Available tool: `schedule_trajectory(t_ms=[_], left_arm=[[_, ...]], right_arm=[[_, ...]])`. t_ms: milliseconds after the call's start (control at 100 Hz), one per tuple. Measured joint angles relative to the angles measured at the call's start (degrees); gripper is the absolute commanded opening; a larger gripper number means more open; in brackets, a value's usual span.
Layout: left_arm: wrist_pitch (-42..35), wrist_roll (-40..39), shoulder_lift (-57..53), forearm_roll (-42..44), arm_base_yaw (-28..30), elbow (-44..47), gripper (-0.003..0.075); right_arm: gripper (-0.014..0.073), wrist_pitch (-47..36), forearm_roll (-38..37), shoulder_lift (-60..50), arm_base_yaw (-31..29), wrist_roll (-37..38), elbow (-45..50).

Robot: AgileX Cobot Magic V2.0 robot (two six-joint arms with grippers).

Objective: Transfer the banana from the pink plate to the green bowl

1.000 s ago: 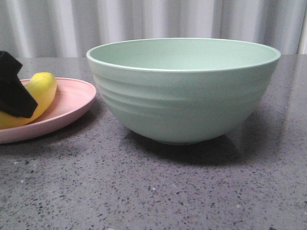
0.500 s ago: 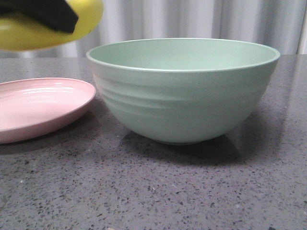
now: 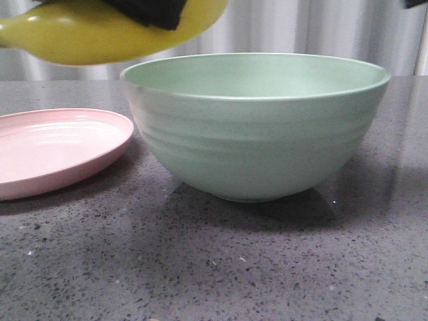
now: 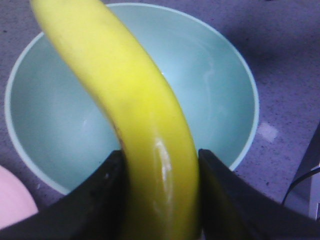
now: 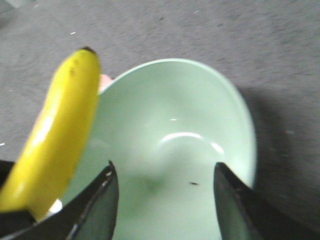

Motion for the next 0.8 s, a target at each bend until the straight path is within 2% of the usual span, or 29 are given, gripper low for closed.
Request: schedule_trajectory(t_ms=[250,480,660,730,800], left_arm=[[-0.79,0.00,0.00,-0.11,-2.31,0.00,0.0178],[-0.53,-0.05,0.23,-0.23,-2.55,0.00,0.0178],[-0.53,-0.05,0.23,-0.23,-2.55,0.00,0.0178],[-0.53,-0.02,0.23,-0.23,-2.55,0.00,0.0179],[-0.53,-0.02,0.23,-0.23,-2.55,0.00,0.0183]], right_arm=[[0.0354,-5.11,5.11,11.70,6.54,0.00,-6.18],[0.0354,-5.90,10.27,19.18,7.78,0.00,-10.89],[0.0352,-4.89,11.22,21.10,7.78,0.00,-12.01],[0.0335,-4.89,11.35,21.10,7.78,0.00,-12.01],[0.0267,-4.74,11.37,21.10,7.78,0.00,-12.01]])
